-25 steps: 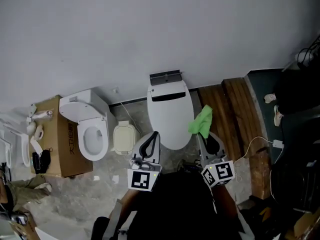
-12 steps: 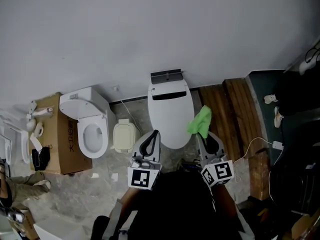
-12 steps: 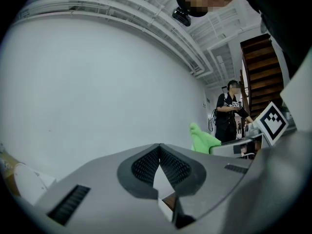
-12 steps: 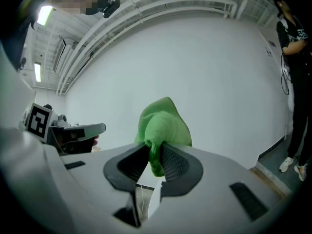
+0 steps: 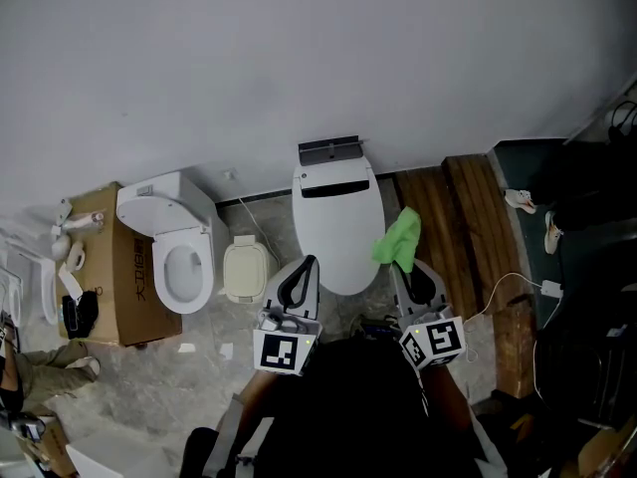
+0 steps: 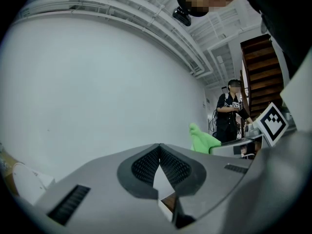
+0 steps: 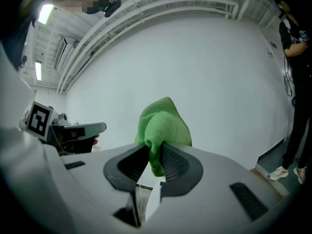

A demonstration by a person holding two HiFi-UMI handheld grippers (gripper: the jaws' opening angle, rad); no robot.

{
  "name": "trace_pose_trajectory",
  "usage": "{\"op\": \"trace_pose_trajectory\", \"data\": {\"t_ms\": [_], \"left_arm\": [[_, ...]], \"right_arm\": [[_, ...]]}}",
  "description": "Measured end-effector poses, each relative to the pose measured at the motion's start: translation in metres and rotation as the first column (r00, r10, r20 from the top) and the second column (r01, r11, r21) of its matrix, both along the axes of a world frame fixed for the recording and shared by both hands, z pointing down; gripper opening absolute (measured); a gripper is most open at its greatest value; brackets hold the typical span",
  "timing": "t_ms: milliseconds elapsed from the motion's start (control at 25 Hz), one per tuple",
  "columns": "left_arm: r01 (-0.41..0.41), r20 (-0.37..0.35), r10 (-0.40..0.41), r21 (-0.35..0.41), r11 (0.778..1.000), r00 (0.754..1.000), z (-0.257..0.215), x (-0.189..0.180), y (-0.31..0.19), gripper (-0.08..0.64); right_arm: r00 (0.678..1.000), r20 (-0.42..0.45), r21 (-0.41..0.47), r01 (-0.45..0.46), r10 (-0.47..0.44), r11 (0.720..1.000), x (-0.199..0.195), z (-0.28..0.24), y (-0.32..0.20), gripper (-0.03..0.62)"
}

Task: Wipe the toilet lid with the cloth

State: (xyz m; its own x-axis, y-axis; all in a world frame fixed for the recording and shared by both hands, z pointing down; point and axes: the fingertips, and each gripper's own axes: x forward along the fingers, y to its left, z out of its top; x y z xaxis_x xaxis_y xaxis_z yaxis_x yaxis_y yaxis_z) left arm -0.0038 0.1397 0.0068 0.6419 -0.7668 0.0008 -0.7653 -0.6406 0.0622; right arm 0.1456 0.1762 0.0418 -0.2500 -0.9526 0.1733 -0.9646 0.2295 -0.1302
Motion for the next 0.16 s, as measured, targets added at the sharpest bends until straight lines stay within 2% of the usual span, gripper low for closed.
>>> {"op": "trace_pose_trajectory", "data": {"t_ms": [160], "left_arm": [[-0.001, 0.002, 0.001, 0.006, 1.000, 1.000, 0.0005, 0.0052, 0.0025, 0.009]], "right_arm": [[1.000, -0.001, 0.001, 0.001, -0.001, 1.000, 0.0047, 0.0015, 0.0028, 0.084]]}}
